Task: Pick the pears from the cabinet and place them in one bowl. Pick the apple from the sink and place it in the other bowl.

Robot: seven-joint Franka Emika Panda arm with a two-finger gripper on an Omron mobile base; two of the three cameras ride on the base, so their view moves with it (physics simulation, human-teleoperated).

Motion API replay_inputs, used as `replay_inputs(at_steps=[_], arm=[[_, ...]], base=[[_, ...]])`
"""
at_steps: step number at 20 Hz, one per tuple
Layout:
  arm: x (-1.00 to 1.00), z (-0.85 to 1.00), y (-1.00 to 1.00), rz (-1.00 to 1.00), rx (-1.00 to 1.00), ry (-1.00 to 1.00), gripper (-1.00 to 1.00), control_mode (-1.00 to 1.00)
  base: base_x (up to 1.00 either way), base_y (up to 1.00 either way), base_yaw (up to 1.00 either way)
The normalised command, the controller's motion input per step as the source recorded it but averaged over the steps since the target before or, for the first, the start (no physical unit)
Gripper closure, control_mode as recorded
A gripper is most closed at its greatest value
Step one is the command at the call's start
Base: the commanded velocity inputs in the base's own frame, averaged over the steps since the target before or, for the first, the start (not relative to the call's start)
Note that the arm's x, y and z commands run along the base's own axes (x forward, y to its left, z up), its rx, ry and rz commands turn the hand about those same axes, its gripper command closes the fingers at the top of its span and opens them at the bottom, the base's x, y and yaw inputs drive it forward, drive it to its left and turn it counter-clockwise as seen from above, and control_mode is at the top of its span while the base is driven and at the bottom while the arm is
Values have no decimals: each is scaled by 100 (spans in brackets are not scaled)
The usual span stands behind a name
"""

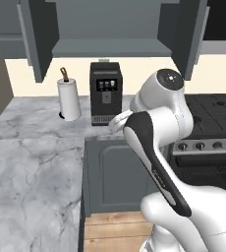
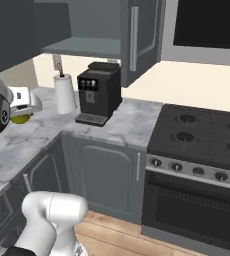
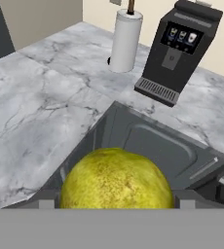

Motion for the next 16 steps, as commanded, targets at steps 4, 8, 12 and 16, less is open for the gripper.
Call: replay_inputs(at_steps=[4, 8, 12, 16], arm=[[0, 0, 0, 0, 0, 0, 100, 100], [0, 0, 0, 0, 0, 0, 100, 100], [0, 0, 0, 0, 0, 0, 100, 100], [0, 0, 0, 0, 0, 0, 100, 100]], base=[[-57, -7, 0], [-59, -10, 0], [-60, -9, 0], [-61, -10, 0]])
